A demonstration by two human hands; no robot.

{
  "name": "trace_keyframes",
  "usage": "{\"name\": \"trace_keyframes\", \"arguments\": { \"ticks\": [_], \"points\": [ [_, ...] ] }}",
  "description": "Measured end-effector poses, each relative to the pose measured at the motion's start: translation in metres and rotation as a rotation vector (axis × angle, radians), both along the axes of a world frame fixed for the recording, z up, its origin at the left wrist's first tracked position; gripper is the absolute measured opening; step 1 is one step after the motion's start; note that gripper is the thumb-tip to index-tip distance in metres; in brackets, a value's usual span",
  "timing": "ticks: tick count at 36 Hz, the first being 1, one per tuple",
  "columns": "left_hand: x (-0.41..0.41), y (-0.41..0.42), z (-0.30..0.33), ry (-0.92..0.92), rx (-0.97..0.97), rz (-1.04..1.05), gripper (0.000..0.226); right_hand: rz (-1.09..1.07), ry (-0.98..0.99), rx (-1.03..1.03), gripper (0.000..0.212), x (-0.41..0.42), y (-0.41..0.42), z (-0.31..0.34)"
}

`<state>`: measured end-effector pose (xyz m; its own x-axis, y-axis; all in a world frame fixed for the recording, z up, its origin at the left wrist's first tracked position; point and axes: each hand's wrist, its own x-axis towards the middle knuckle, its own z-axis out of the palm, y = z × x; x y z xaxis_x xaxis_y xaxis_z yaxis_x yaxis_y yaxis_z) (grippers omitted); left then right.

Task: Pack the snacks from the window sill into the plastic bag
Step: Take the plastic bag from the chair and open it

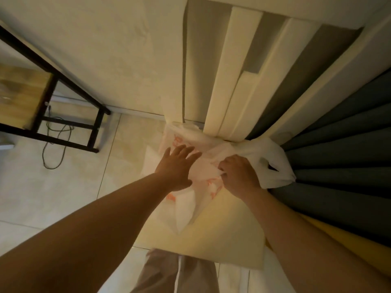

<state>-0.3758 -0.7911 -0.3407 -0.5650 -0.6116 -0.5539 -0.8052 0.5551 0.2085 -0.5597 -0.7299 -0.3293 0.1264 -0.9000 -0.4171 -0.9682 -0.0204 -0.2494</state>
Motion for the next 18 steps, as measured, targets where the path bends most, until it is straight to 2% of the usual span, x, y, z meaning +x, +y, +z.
{"name": "trace_keyframes", "arguments": {
  "ticks": [3,5,7,9,12,16,18],
  "points": [
    [-0.003,0.004,0.005,0.040,-0.028,-0.234,0.080,-0.009,-0.135,-0.095,0.025,0.007,0.024,0.010],
    [-0.003,0.003,0.010,0.022,-0.014,-0.286,0.059,-0.106,-0.203,-0.076,0.024,0.010,0.033,0.018],
    [-0.001,0.001,0.015,-0.021,0.022,-0.191,0.039,-0.290,-0.258,-0.053,0.022,0.009,0.035,0.027],
    [0.003,0.000,0.023,0.007,0.048,0.016,0.032,-0.383,-0.266,-0.055,0.022,0.003,0.033,0.035],
    [0.003,-0.004,0.048,0.038,-0.024,0.164,0.027,-0.302,-0.167,-0.060,0.027,-0.007,0.029,0.056],
    [-0.001,-0.010,0.100,0.064,-0.202,0.279,0.024,-0.151,-0.079,0.032,0.056,-0.011,0.024,0.092],
    [-0.001,-0.009,0.127,0.112,-0.268,0.327,0.026,-0.068,0.015,0.018,0.052,-0.008,0.022,0.111]
  ]
}}
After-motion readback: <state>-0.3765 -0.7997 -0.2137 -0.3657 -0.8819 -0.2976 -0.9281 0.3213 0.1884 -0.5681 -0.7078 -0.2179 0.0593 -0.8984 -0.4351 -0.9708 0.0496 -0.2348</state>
